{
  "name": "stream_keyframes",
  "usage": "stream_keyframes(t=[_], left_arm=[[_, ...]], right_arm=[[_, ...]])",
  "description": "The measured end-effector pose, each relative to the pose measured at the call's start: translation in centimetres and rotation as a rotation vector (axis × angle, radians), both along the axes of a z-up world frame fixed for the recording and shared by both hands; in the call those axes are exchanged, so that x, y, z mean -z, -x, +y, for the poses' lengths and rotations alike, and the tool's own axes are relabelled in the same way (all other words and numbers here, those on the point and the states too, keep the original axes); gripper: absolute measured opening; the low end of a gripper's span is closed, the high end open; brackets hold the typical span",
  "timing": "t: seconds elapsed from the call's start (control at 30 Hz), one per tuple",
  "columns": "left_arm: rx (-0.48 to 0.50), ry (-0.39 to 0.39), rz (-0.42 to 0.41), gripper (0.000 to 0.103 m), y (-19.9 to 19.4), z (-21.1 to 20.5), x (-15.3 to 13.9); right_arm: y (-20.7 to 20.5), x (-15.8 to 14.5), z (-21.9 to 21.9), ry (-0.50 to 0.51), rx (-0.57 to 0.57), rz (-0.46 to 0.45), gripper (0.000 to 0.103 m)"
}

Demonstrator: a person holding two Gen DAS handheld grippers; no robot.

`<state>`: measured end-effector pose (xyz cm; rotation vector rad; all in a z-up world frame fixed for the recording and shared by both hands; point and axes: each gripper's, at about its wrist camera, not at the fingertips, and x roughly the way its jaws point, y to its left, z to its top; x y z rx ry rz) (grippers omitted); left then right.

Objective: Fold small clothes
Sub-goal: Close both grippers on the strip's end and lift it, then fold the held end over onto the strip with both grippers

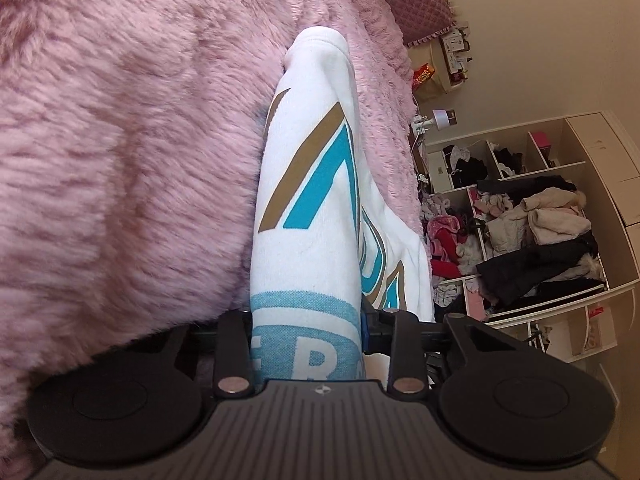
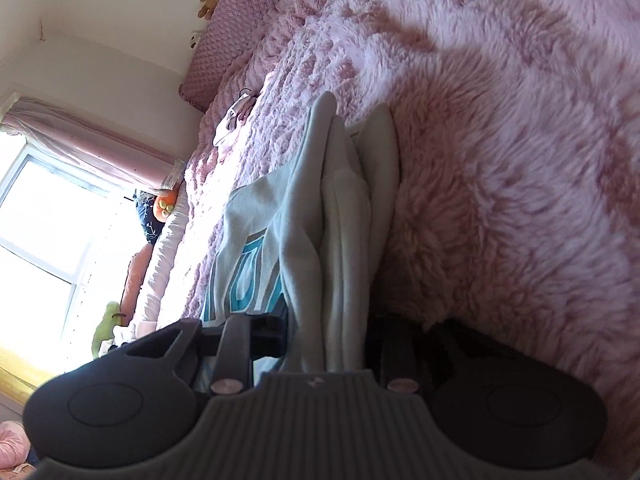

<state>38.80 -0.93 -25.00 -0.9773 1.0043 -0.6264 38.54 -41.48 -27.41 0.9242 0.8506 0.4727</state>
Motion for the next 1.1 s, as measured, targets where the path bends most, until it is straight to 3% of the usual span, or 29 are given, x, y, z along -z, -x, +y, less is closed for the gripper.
stream_keyframes(t=[0.17, 0.3, 0.5, 0.93, 1.1], left_arm=[[-0.026, -0.086, 0.018, 0.037, 0.5, -0.6, -1.7], [-0.025, -0.131, 0.010, 0.036, 1.0, -0.8, -3.2], [-0.013, -0.201, -0.041, 0.035, 3.1, -1.1, -7.3], [-0.062, -0.268, -0.152, 0.035, 11.7, 4.3, -16.3], [-0.091, -0.292, -0.158, 0.035, 15.5, 7.6, -17.0]], right_arm=[[0.0, -1.6, 1.2, 0.102, 0.014, -0.004, 0.019], [0.0, -3.2, 1.7, 0.125, 0.027, 0.003, 0.018], [0.9, -7.8, 4.1, 0.205, 0.011, -0.062, 0.018], [9.2, -16.8, 10.2, 0.181, -0.040, -0.184, 0.018], [12.6, -17.8, 13.7, 0.163, -0.070, -0.206, 0.018]])
